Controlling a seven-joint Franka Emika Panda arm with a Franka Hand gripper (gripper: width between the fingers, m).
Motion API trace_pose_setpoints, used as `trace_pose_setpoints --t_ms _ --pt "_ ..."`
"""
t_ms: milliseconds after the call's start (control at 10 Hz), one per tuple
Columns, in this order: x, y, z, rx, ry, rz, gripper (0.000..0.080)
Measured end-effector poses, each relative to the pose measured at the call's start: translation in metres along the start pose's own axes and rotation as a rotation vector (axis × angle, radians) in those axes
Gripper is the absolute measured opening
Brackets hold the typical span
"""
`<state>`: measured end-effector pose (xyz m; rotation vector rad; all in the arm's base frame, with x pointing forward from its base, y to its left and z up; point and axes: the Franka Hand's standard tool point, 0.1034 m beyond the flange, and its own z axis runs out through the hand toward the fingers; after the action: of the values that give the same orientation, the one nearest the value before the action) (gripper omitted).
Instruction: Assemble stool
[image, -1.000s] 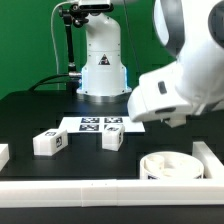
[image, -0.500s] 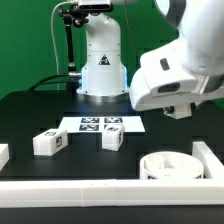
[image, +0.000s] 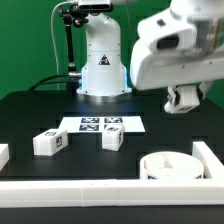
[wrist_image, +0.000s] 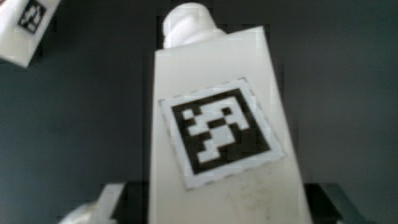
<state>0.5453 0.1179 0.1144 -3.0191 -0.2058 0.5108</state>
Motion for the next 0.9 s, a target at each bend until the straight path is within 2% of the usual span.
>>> trace_pose_setpoints --t_ms 200,500,700,900 --pt "0.003 0.001 0.004 -0.007 0.160 -0.002 0.0328" --pt "0.011 0.003 0.001 -0.013 0.370 -0.007 0.0328" --pt "0.025 0.002 -0.016 -0.013 0.483 -0.016 0.0328" --pt "0.032 0.002 -0.021 -0.012 0.615 -0.018 0.0328"
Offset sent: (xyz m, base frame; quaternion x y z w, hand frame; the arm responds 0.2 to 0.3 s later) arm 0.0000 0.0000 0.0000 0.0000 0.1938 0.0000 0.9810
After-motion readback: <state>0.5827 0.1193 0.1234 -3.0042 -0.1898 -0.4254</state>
